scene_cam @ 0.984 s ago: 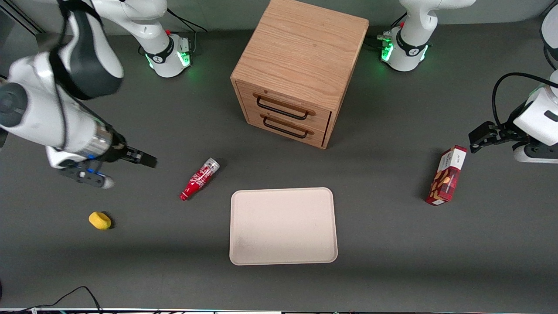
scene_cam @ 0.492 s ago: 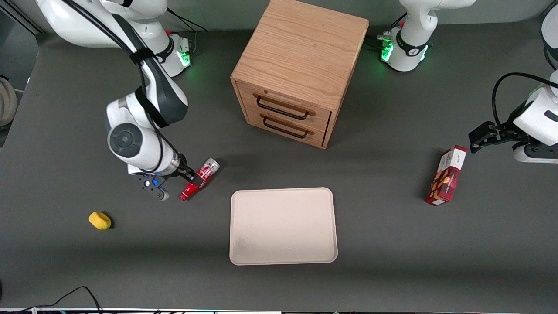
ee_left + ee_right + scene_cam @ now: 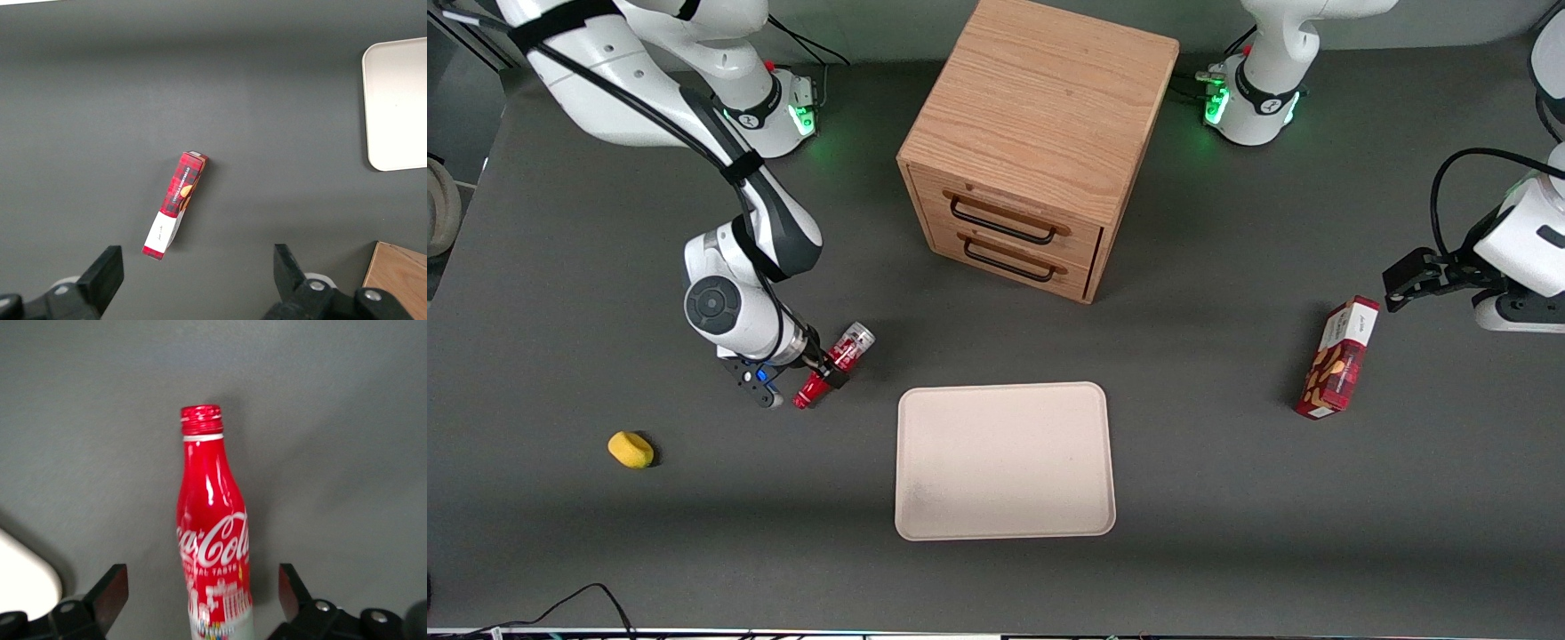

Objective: Place coke bottle on tray
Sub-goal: 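Close the right gripper around the bottle's body and lift it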

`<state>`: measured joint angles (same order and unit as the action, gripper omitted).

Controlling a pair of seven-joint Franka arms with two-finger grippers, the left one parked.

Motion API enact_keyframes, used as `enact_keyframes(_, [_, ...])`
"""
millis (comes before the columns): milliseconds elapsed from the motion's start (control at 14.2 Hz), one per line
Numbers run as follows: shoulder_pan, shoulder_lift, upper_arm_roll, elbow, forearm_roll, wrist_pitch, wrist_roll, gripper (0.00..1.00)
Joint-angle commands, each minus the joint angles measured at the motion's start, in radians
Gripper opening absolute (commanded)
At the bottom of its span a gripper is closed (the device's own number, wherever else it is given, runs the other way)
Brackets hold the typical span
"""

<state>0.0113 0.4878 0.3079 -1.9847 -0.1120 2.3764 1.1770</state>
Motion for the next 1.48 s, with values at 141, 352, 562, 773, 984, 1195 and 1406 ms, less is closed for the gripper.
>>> enact_keyframes(141, [-0.002,0.074,0.002,0.009,-0.051,0.049,0.085,1.00])
enact_keyframes(352, [0.004,0.095,0.003,0.010,-0.051,0.063,0.112,0.96])
enact_keyframes(562, [0.004,0.097,0.003,0.012,-0.051,0.063,0.110,0.45])
enact_keyframes(773, [0.007,0.097,0.005,0.023,-0.051,0.063,0.108,0.08])
enact_keyframes(984, [0.007,0.077,0.014,0.058,-0.054,0.050,0.073,0.07])
enact_keyframes(1195, [0.012,0.072,0.022,0.209,-0.055,-0.085,0.064,0.07])
enact_keyframes(1406, [0.012,0.072,0.031,0.410,-0.049,-0.279,-0.069,0.07])
